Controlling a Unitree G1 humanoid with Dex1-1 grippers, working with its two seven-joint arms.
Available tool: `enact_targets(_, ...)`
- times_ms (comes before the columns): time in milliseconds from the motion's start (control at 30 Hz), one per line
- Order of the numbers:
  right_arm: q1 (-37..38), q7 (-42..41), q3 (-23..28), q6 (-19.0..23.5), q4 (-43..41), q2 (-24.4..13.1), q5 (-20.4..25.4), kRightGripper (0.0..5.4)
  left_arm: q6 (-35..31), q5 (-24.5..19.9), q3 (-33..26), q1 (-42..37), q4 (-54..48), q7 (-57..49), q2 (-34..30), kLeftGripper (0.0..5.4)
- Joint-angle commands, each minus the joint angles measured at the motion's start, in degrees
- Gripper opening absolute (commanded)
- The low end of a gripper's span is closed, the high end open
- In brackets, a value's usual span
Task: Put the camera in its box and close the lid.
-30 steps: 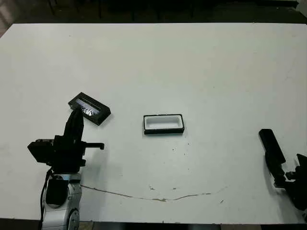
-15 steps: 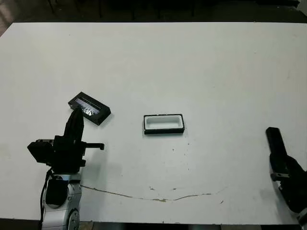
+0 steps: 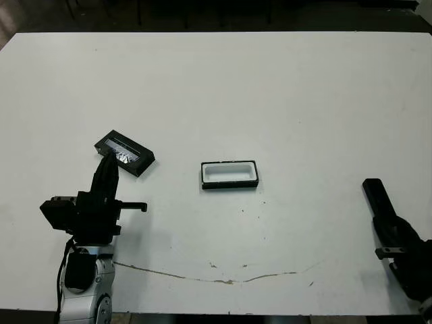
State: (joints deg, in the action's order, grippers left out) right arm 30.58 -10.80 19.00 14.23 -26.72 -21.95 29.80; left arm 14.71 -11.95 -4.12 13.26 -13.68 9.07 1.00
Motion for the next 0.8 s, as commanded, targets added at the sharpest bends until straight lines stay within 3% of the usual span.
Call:
enact_targets(33, -3.9, -3.4, 2.0, 0.3, -0.6, -0.4, 3.4, 0.37, -0.2, 0.2, 0.0, 0.8, 1.2, 0.0, -0.3, 0.00)
enact_targets(200, -15.7, -15.0, 3.3, 7.1, 2.1, -8.7, 13.7, 0.37, 0.1, 0.8, 0.3, 1.2, 1.1, -0.5, 0.0, 0.00)
enact_targets(267, -22.4, -18.5, 1.3, 8.9, 3.8, -12.2, 13.4, 0.37, -0.4, 0.7, 0.5, 1.4, 0.7, -0.7, 0.2, 0.00)
enact_targets(333, -29.5, -19.8, -1.7, 13.3, 4.6, -15.5, 13.3, 0.37, -0.6, 0.6, 0.6, 1.6, 0.6, -0.9, 0.4, 0.00)
enact_targets(500, -46.6, -26.5, -12.1, 19.8, 10.5, -18.1, 10.6, 0.37, 0.1, 0.9, 0.9, 1.9, 0.8, -1.0, 0.6, 0.00)
enact_targets(600, -55.7, -33.5, -19.6, 18.4, 17.1, -17.6, 5.4, 0.37, -0.1, 0.9, 1.1, 2.3, 0.5, -1.1, 0.8, 0.00)
enact_targets(800, -69.7, -51.2, -31.4, 8.6, 35.2, -14.8, -6.2, 0.37, 0.5, 1.0, 1.2, 2.4, 1.1, -1.1, 1.0, 0.00)
